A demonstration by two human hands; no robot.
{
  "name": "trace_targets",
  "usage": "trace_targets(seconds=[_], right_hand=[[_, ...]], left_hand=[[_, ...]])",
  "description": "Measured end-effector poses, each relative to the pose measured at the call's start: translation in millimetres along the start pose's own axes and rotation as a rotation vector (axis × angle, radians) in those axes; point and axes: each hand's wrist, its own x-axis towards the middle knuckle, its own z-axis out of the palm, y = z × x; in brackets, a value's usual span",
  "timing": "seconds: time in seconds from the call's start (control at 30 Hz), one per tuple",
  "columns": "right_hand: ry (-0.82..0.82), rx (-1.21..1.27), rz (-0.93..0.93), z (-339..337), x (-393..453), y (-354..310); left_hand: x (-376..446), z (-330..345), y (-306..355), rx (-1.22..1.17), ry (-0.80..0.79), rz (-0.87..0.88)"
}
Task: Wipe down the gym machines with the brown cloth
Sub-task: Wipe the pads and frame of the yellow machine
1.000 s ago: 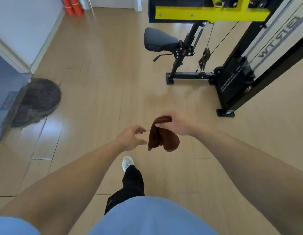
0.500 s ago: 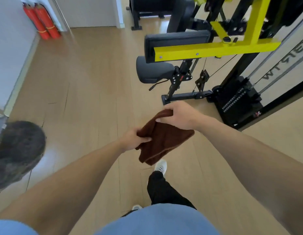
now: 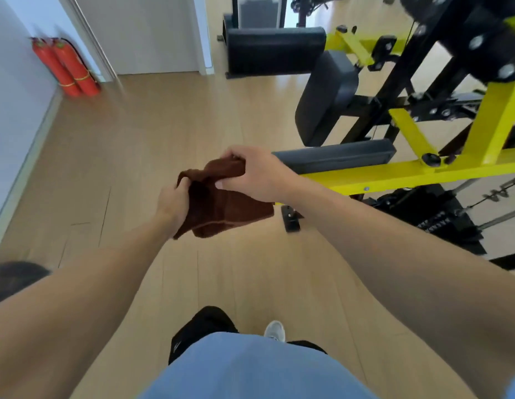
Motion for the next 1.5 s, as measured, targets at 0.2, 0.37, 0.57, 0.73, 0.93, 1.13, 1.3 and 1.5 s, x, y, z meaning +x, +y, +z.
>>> trace_targets(seconds=[0.2, 0.37, 0.57, 0.73, 0.93, 1.13, 1.3, 1.5], right_hand=[[0.346, 0.055, 0.142, -56, 122, 25], [0.676, 0.066, 0.392, -110, 188, 75], [0.864, -0.199, 0.54, -187, 215, 74], [0.898, -0.626, 0.699, -267, 230, 67], [0.635, -0.722, 1.113, -236, 265, 124], [0.616, -0.905, 0.987, -205, 263, 166], [0.573, -0.969, 0.909, -214, 272, 177], [0.236, -1.123, 0.817, -241, 316, 189]], left_hand=[[131, 31, 66, 0.019, -0.206, 0.027], [234, 86, 109, 0.183, -0.491, 0.11], [287, 156, 184, 0.268, -0.728, 0.257], [303, 224, 244, 0.309, -0.876, 0.434], [337, 288, 267, 0.446, -0.968, 0.483], [374, 334, 294, 0.462, -1.1, 0.432], [396, 367, 292, 0.441, -1.156, 0.374], [417, 395, 303, 0.407, -1.144, 0.284]])
